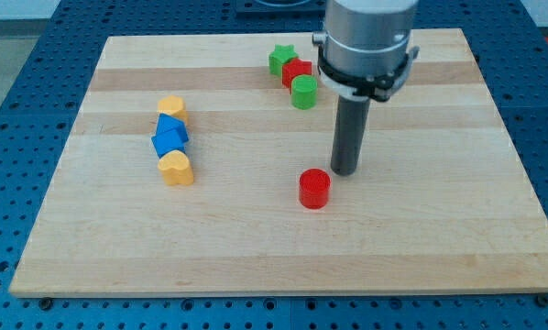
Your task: Push the red circle to the bottom side of the board
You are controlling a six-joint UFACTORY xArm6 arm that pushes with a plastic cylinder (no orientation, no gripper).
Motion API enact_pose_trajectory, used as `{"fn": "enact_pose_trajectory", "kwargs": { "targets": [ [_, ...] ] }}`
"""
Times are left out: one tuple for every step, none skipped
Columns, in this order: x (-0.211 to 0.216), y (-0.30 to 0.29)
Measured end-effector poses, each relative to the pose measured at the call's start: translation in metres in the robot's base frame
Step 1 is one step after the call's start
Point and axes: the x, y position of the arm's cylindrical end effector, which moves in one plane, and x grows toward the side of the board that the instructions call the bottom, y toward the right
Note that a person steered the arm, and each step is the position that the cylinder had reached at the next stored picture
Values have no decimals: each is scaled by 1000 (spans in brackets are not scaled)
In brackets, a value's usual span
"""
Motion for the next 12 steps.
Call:
{"fn": "enact_pose_trajectory", "kwargs": {
  "targets": [
    [35,-17],
    [61,-43],
    [51,-24],
    [12,-4],
    [-1,-15],
    [27,-41],
    [58,-60],
    [65,-66],
    [34,-58],
    [21,-70],
    [35,-93],
    [61,-95]
  ]
}}
